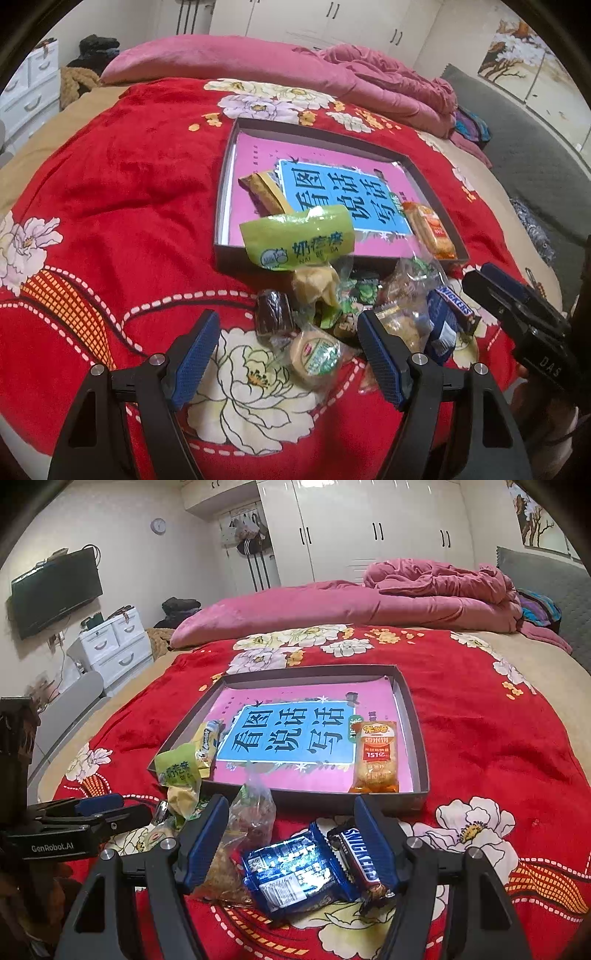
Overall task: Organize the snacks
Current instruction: 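Move both open tools back from the tray to the snack pile, then grasp the round green-label biscuit packet with the left tool while the right tool grasps the clear floss bag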
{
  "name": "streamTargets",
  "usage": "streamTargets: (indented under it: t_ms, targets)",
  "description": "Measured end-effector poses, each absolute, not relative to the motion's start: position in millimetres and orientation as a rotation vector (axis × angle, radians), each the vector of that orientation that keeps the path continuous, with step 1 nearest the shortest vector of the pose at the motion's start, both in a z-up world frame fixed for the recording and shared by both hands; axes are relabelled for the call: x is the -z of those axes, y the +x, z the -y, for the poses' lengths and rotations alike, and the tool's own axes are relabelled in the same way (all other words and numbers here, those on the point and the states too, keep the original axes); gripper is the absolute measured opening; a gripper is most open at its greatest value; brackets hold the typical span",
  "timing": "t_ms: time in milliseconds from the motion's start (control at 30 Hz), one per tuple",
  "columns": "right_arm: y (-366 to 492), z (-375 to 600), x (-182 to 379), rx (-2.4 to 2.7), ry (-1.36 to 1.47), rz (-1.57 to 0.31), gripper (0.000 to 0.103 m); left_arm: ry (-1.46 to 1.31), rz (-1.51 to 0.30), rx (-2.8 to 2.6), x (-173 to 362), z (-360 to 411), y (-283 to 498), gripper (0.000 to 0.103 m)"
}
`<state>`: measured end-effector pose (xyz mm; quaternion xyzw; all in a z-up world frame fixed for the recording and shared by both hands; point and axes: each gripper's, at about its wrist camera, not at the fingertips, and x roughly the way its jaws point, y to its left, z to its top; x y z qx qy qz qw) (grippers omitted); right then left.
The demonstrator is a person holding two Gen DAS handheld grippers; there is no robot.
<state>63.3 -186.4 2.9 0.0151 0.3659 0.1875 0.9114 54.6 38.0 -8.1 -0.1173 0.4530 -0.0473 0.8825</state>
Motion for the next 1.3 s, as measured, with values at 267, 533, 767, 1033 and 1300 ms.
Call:
streamTargets:
  t_ms: [267,533,767,1033,1300]
  targets:
    - [59,185,-2,-0.390,0.029,-0.771,0.070,-0.218,-0.979,0.113,14,-34,49,0.078]
    - [53,180,0,-0.418,0.023,-0.788,0.070,-0.193,-1.025,0.121,22,-32,47,0.078]
    - [44,165,4,-0.487,-0.010,-0.813,0.070,-0.178,-1.071,0.143,31,-27,49,0.078]
    - [39,148,14,-0.543,-0.058,-0.858,0.070,-0.158,-1.091,0.175,36,-21,52,0.078]
    - [41,147,20,-0.565,-0.030,-0.891,0.061,-0.164,-1.103,0.192,41,-21,57,0.070]
